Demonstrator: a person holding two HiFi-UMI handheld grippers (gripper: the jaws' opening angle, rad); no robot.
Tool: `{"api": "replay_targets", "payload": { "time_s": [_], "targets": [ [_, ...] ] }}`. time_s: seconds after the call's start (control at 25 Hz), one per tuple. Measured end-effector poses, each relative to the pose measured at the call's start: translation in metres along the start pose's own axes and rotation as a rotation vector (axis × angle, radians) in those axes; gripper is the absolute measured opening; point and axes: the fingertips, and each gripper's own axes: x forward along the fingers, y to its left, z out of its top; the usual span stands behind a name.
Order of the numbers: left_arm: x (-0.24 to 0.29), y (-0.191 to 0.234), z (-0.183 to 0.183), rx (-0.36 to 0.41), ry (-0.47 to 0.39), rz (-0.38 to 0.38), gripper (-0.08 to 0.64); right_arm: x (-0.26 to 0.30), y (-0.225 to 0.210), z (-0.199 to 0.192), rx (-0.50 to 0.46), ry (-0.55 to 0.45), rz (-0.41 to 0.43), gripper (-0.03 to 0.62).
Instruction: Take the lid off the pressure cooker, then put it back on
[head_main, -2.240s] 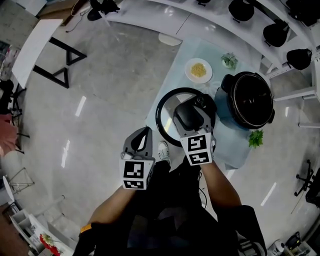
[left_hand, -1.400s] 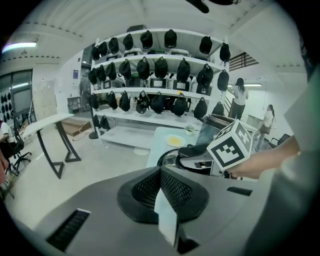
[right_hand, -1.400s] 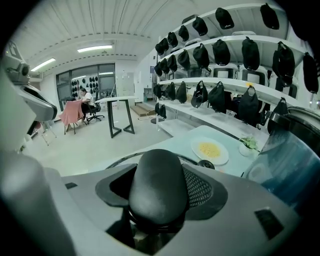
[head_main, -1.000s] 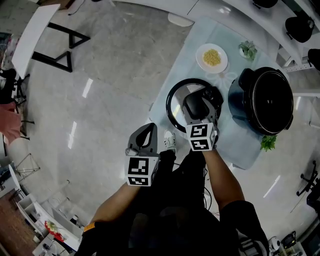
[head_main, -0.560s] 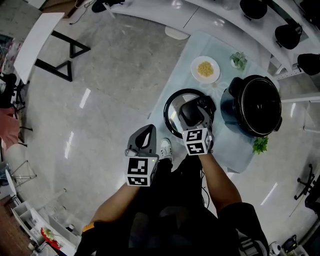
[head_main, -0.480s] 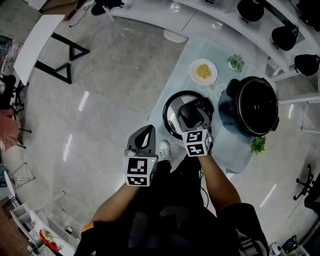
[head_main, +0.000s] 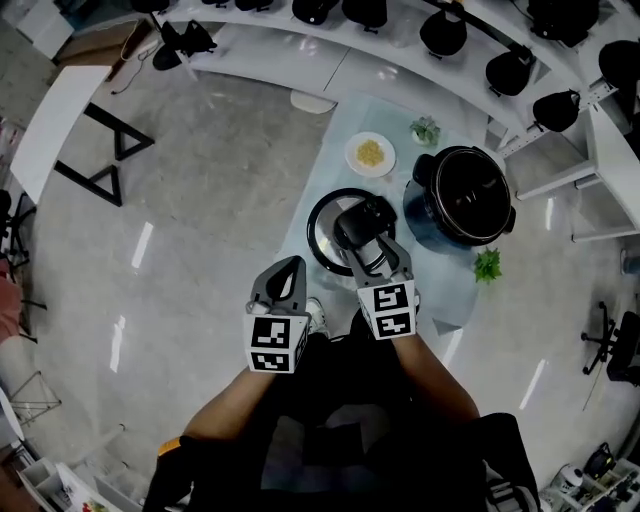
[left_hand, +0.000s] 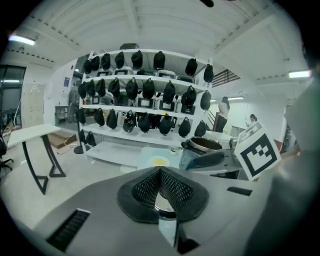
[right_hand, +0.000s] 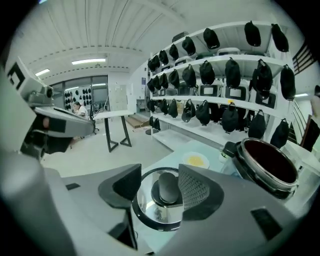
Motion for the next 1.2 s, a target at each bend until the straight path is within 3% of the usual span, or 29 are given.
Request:
{"api": "replay_targets", "payload": {
  "time_s": [0.16,0.48,0.92,1.2],
  "targets": [
    [-0.010,-0.018,-0.005,0.031,0.006,-0.057,0.008,-0.043,0.008,0.011,0.025,-0.036,-0.038,0.210],
    [-0.015,-0.065,0.000,0.041,0.000,-0.157,0.008,-0.092,0.008,0.007,0.038,-0.064,-0.057,0.043],
    [-0.020,-0.128,0.021,0.125,0.002,-0.186,0.006,-0.143,-0.026,-0.006,0.104,-0.132,-0.088,0.029],
    [-0.033,-0.150,0.019,0.196,0.013,-0.139,0.008,-0.159,-0.025,-0.012,0.140,-0.179,-0.034,0.029]
  ]
}}
